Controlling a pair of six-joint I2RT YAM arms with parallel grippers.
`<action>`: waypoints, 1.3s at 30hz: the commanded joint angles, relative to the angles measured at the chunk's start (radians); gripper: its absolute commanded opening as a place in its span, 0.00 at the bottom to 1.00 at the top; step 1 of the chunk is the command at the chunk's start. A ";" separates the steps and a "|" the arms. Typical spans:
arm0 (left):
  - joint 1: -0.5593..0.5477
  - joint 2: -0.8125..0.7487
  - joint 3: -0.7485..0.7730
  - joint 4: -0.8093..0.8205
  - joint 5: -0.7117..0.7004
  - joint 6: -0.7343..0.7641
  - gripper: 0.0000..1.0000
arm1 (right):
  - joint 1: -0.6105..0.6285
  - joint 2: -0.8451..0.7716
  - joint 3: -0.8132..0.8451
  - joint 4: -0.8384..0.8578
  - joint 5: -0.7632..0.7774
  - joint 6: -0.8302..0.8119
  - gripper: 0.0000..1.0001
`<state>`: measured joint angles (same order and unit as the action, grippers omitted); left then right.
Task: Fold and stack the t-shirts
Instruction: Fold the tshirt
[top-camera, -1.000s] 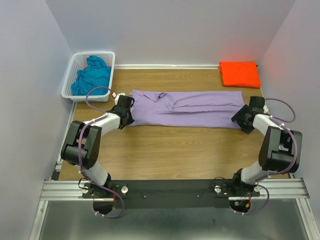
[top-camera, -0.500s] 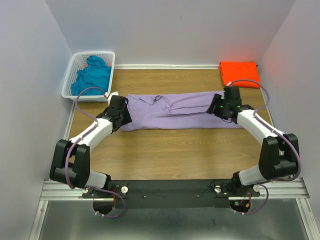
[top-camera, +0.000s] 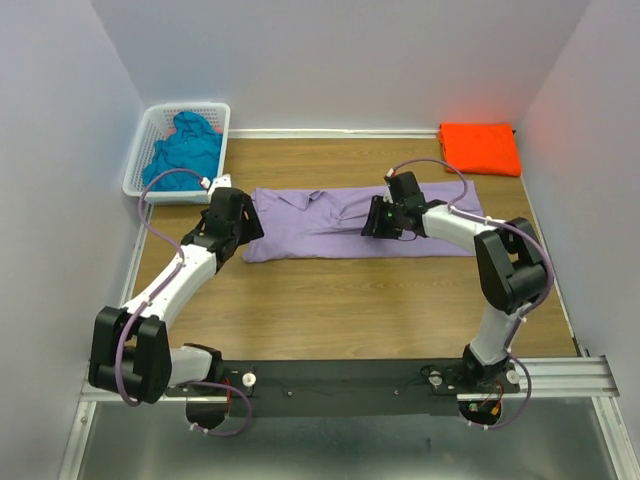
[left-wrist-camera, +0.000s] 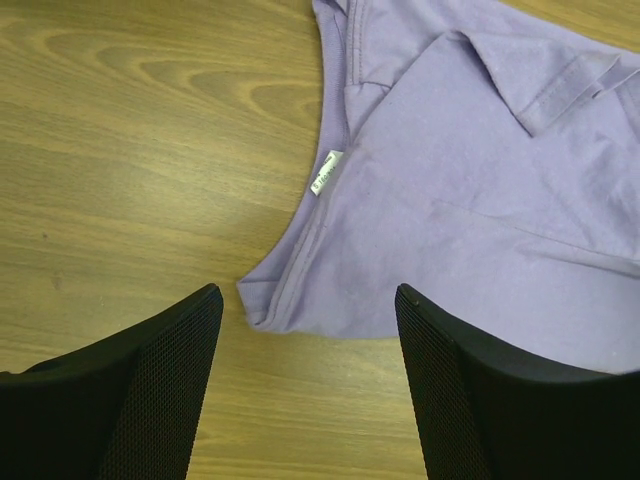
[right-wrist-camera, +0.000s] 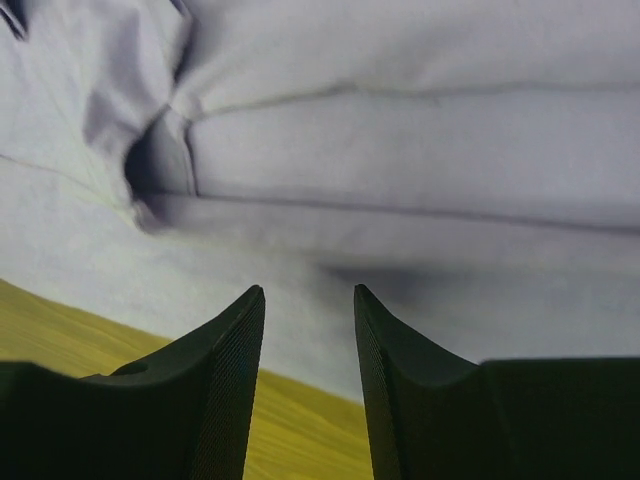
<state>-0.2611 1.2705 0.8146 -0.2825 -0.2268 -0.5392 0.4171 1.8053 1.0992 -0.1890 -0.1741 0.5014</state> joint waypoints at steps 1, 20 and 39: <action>0.002 -0.048 -0.028 -0.012 0.010 0.021 0.78 | 0.011 0.081 0.080 0.045 -0.028 0.012 0.48; -0.027 -0.040 -0.039 0.035 0.116 0.044 0.77 | -0.093 0.183 0.240 0.019 0.099 -0.034 0.47; -0.023 0.289 0.003 0.201 0.168 -0.064 0.39 | -0.731 -0.193 -0.245 0.039 -0.031 0.101 0.42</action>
<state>-0.2893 1.5089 0.7937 -0.1139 -0.0704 -0.5774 -0.2615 1.5879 0.8993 -0.1543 -0.1993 0.5495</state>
